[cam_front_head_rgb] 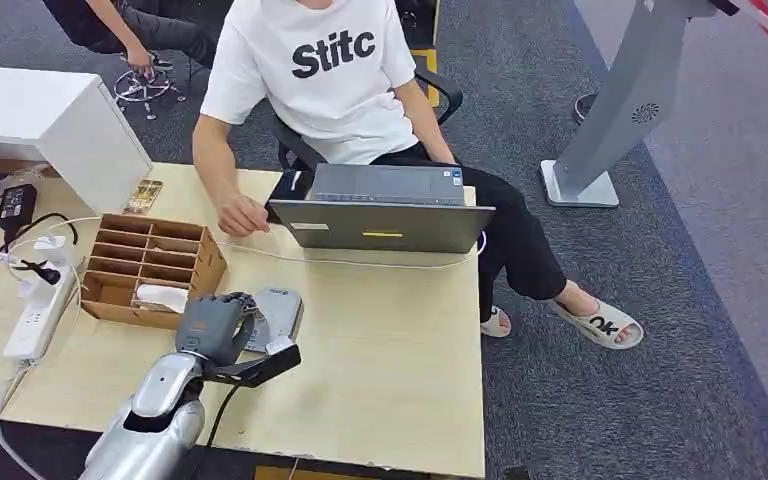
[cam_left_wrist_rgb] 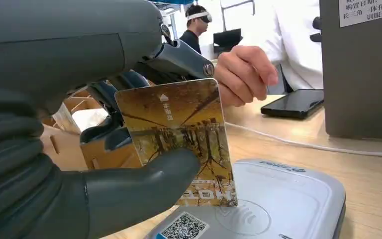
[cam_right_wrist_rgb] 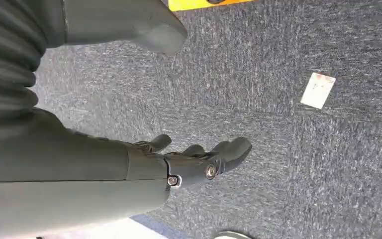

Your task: Pass the card to the sensor for recognition and then transmit it.

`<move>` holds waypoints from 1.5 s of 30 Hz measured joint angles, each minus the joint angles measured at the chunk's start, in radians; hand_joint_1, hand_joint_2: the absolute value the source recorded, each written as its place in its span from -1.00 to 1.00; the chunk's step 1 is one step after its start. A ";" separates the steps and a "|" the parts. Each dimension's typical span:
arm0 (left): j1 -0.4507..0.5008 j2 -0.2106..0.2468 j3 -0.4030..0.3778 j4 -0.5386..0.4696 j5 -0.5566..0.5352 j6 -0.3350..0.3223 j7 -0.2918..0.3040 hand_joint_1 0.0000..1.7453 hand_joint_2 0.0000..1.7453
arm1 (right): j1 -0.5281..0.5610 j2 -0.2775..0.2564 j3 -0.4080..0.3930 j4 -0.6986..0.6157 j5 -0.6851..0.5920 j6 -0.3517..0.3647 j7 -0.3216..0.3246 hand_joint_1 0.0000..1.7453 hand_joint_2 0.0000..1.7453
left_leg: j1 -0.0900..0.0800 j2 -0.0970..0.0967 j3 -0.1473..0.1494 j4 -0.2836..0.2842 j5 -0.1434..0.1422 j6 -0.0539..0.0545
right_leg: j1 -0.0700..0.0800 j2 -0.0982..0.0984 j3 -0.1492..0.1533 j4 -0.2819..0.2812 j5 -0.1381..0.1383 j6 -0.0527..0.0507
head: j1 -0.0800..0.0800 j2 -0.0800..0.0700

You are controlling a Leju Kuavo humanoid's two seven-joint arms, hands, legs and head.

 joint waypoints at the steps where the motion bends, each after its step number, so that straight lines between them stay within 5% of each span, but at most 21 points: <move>1: 0.000 0.000 0.000 0.000 0.000 0.000 0.000 1.00 1.00 | 0.000 0.000 0.000 0.000 0.000 0.000 0.000 -1.00 1.00 | 0.000 0.000 0.000 0.000 0.000 0.000 | 0.000 0.000 0.000 0.000 0.000 0.000 | 0.000 0.000; 18: -0.004 -0.003 0.000 0.005 -0.002 0.014 0.004 1.00 1.00 | 0.000 0.001 0.002 0.000 0.004 0.005 0.000 -1.00 1.00 | 0.000 0.000 0.000 0.000 0.000 0.000 | 0.000 0.000 0.000 0.000 0.000 0.000 | 0.000 0.000; 25: -0.004 -0.005 0.020 -0.004 -0.087 0.169 0.082 1.00 1.00 | 0.000 0.003 0.002 0.000 0.024 0.006 0.010 -1.00 1.00 | 0.000 0.000 0.000 0.000 0.000 0.000 | 0.000 0.000 0.000 0.000 0.000 0.000 | 0.000 0.000; 32: 0.012 0.005 0.094 -0.130 -0.101 0.275 0.044 1.00 1.00 | 0.001 0.006 0.002 0.002 0.040 0.003 0.015 -1.00 1.00 | 0.000 0.000 -0.001 0.000 0.000 0.000 | 0.000 0.000 0.000 0.000 0.000 0.000 | 0.000 0.000; 45: -0.021 0.105 0.254 -0.351 -0.063 0.285 0.013 1.00 1.00 | 0.001 0.006 0.002 0.004 0.058 -0.002 0.019 -1.00 1.00 | 0.000 0.000 -0.001 0.000 0.001 0.000 | 0.000 0.000 0.000 0.001 0.000 0.000 | 0.000 0.000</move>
